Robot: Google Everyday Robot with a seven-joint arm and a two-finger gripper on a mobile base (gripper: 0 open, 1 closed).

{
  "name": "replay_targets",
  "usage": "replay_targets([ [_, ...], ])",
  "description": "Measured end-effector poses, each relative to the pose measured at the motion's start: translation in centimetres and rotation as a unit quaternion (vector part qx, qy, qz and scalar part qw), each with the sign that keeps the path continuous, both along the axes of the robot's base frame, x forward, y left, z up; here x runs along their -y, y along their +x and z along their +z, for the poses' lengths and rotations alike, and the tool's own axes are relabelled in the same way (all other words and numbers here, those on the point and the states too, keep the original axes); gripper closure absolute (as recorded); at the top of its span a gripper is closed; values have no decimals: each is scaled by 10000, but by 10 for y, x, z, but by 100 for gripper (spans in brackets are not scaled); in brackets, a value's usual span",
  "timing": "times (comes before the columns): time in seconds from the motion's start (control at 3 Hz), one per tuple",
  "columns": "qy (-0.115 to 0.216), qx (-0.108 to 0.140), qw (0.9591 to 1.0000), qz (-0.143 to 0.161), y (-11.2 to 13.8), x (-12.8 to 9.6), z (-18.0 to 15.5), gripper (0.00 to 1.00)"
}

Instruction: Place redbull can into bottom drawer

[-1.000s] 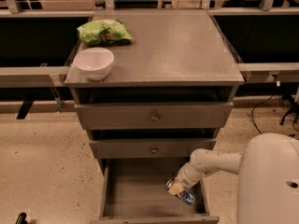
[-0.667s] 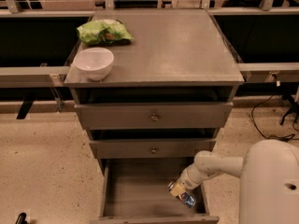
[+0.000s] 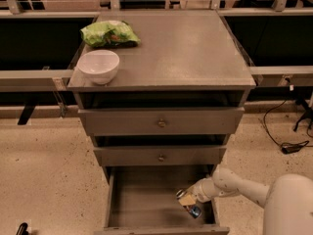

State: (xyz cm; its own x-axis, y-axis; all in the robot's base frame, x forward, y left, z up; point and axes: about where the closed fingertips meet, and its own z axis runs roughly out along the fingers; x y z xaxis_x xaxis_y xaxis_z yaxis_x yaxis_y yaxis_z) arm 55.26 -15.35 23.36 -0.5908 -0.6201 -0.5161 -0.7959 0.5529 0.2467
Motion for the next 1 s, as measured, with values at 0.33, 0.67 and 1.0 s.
replay_targets([
  [0.33, 232, 89, 9995, 180, 5, -6, -11, 85],
  [0.67, 237, 113, 9994, 226, 7, -5, -12, 60],
  [1.0, 237, 113, 9994, 226, 7, -5, -12, 39],
])
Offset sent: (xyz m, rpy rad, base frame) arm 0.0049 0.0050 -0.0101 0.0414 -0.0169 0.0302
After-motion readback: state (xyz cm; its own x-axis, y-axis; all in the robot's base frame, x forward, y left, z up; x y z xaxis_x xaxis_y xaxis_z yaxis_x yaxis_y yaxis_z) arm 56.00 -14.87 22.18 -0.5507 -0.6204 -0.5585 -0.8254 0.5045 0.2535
